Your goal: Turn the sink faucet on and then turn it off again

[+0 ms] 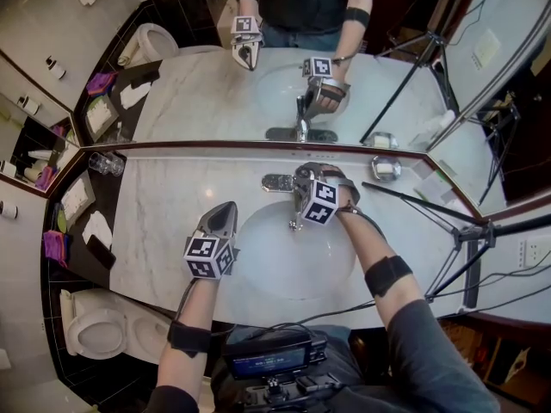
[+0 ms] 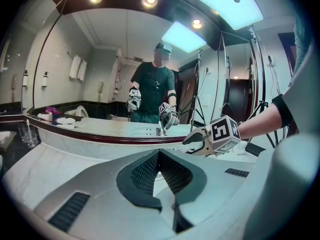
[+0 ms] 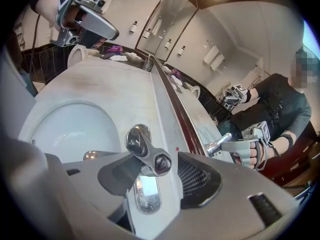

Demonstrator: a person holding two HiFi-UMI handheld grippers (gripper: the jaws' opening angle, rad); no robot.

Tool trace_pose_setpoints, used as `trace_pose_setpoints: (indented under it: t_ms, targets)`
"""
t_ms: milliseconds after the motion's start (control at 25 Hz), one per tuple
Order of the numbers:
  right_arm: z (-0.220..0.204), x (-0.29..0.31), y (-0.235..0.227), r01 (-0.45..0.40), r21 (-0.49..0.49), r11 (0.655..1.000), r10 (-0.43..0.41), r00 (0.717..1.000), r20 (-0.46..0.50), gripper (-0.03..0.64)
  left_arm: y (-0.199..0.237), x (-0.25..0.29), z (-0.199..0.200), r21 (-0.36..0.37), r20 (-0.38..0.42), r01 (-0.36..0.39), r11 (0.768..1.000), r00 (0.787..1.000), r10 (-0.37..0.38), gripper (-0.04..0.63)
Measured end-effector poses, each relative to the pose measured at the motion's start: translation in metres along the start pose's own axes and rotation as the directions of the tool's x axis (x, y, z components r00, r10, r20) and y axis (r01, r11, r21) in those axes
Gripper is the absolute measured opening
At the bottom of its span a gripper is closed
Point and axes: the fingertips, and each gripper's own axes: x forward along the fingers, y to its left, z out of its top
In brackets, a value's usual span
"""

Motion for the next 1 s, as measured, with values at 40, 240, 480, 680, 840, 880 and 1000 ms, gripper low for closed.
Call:
trace_pose_setpoints:
  t_ms: [40,240,480,680,840,880,1000]
  targets:
    - [-0.001,-0.003,0.002,-0.005,-0.010,1.000,0.005,1.000,-0.003,0.261,-0.001,0.000,0.001,0.001,0.001,0.001,1.000,1.000,-0.001,0.000]
    - [-0.006,-0.025,0.009,-0.012,0.038,0.999,0.012,1.000,0.011,0.258,-0.009,-0.001,0.005,0.007,0.007,0.017,1.000,1.000,-0.017,0.000]
    - [-0.016,-0.066,0.000,0.020,0.290,0.957,-0.052,0.994,0.101,0.157,-0.023,0.000,0.011,0.024,0.016,0.044,0.999,0.999,-0.044,0.000]
    - [-0.031,-0.104,-0.013,0.065,0.508,0.859,-0.167,0.973,0.158,0.048,-0.033,0.000,0.014,0.034,0.023,0.060,0.998,0.998,-0.061,0.000]
    - [-0.041,-0.138,-0.014,0.079,0.623,0.779,-0.231,0.959,0.167,0.020,-0.038,-0.003,0.015,0.037,0.029,0.068,0.997,0.997,-0.069,0.000]
    - [-0.045,-0.145,-0.012,0.073,0.656,0.752,-0.244,0.954,0.172,0.020,-0.039,-0.003,0.015,0.037,0.031,0.070,0.997,0.997,-0.071,0.000]
    - [-0.060,-0.159,-0.004,0.035,0.753,0.657,-0.279,0.939,0.200,0.018,-0.042,-0.006,0.015,0.037,0.034,0.076,0.996,0.996,-0.077,0.000]
